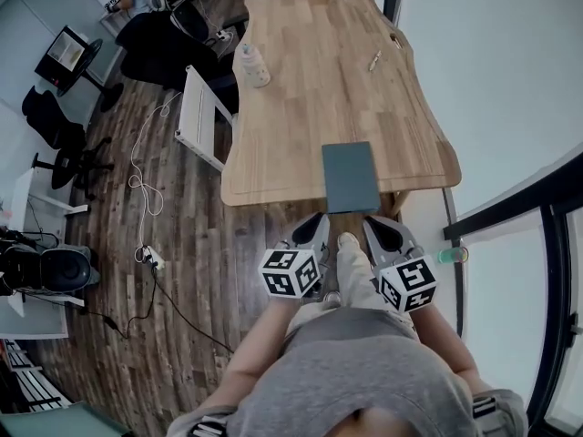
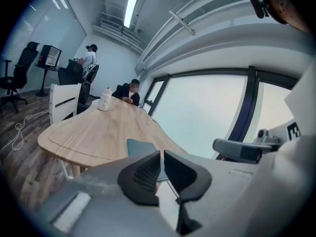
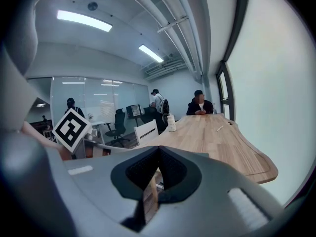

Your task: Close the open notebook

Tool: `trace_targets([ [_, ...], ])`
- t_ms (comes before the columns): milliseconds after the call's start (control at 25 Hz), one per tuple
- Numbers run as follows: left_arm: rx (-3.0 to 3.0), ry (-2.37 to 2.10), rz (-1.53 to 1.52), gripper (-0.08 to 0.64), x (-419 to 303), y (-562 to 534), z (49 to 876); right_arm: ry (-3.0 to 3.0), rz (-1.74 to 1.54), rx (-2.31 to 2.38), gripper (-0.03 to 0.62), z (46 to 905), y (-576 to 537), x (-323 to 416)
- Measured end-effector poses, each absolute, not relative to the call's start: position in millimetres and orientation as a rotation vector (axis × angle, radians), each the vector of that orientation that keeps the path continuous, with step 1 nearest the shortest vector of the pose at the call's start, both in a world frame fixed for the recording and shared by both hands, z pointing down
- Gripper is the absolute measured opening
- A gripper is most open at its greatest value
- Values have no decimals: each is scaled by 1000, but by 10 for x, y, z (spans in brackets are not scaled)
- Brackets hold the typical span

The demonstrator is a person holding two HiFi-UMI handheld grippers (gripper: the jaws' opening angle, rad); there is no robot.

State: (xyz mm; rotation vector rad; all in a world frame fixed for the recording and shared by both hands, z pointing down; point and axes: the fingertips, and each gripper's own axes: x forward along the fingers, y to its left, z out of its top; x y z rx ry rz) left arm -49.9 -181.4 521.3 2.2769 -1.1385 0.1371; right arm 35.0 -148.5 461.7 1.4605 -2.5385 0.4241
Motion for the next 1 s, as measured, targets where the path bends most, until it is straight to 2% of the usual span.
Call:
trace_targets([
  [200, 2261, -1224, 125, 2, -741, -1657, 5100, -2565, 408, 1419, 2, 4583, -1389, 242],
  [1000, 2239, -1334, 65, 2, -1242, -1210, 4889, -2610, 420, 1359, 2, 4590, -1092, -33],
])
